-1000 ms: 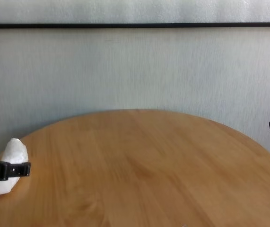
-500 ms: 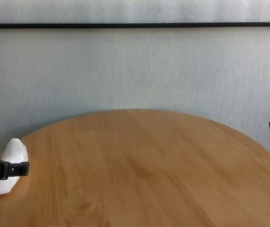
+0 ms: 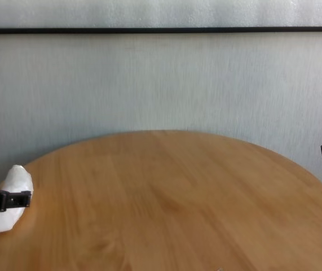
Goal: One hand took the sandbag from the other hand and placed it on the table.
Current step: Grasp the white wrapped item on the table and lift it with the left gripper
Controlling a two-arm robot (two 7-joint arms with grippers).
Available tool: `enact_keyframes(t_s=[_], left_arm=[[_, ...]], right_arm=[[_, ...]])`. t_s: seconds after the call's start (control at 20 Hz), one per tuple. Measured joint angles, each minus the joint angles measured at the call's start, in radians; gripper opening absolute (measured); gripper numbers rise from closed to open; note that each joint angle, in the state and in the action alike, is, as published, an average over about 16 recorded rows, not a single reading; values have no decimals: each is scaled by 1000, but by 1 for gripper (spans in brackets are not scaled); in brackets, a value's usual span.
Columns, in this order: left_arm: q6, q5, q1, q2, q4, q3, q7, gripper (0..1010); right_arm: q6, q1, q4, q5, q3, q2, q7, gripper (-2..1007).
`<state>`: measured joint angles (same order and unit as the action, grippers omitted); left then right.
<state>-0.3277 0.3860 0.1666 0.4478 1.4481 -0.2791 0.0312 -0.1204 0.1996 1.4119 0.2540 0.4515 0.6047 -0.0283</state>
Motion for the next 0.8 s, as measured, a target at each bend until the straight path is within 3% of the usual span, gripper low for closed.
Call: enact_keyframes(t_s=[0.8], left_arm=[[37,-21,31,-27,-84,24,-53,1002]], right_arm=[[0,0,0,0,0,0,0,1001]])
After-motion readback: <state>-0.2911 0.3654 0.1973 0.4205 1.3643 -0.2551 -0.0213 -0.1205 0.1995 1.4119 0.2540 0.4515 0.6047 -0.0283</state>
